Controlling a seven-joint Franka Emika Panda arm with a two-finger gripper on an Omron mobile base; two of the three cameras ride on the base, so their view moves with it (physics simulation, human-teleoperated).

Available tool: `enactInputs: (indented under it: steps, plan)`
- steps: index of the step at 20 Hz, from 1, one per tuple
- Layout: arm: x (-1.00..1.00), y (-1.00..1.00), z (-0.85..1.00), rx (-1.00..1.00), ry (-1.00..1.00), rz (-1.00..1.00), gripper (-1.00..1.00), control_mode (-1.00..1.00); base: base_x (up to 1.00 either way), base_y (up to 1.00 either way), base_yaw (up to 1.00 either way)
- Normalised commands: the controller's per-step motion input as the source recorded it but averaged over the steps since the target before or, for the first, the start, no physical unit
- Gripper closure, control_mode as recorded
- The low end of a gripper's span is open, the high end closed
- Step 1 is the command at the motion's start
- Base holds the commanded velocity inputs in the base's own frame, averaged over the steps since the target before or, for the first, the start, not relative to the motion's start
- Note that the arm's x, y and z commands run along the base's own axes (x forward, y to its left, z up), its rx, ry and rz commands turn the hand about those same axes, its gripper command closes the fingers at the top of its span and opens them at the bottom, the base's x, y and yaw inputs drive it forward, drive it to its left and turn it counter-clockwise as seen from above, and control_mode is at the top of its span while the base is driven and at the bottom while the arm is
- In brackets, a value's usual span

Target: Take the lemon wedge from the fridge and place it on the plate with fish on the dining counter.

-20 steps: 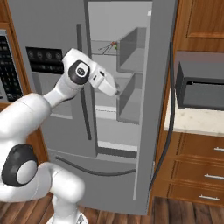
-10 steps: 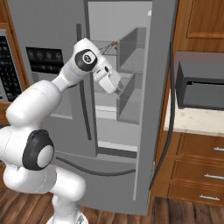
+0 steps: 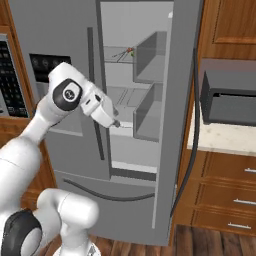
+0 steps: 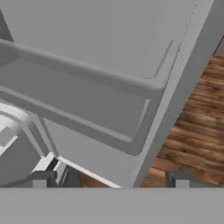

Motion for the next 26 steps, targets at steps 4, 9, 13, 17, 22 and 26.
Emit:
enactInputs:
  steps: [4,9,13,17,22,26]
  plan:
    - [-0.75,1.0,0.02,-0.13,0.0,0.42,-1.0,-1.0,0.0,0.0,0.0]
    - [-0.23,1.0,0.18,-0.21,0.02,0.4,-1.0,-1.0,0.0,0.0,0.0]
    - [0.0,0.58,0.02,-0.18,0.11,0.45,-1.0,-1.0,0.0,0.0,0.0]
    - [-0.01,0.02,0.0,-0.11,-0.06,0.48,-1.0,-1.0,0.0,0.0,0.0]
    - [-0.03,0.0,-0.15,-0.01,-0.41,0.29,-1.0,-1.0,0.0,0.0,0.0]
    - [0.0,0.0,-0.04,0.0,-0.41,0.14,-1.0,-1.0,0.0,0.0,0.0]
